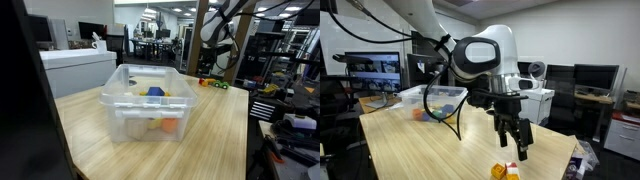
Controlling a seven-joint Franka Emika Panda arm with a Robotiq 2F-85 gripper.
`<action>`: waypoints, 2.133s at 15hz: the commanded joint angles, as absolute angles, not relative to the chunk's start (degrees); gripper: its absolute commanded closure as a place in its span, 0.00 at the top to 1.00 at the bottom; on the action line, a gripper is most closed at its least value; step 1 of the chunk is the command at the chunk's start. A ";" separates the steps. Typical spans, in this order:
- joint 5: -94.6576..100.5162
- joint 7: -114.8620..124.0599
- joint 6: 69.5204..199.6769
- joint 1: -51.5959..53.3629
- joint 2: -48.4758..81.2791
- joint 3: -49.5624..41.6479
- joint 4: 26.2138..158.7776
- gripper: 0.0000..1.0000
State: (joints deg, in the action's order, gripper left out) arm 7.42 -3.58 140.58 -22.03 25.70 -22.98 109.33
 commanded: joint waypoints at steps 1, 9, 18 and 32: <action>7.14 -4.87 142.82 -24.20 28.46 -21.51 107.48 1.00; 5.93 -4.06 145.04 -25.71 31.85 -19.97 106.80 1.00; 6.11 -3.71 144.73 -25.57 33.17 -19.59 107.06 1.00; 5.98 -4.51 144.35 -25.97 32.85 -19.19 107.41 0.24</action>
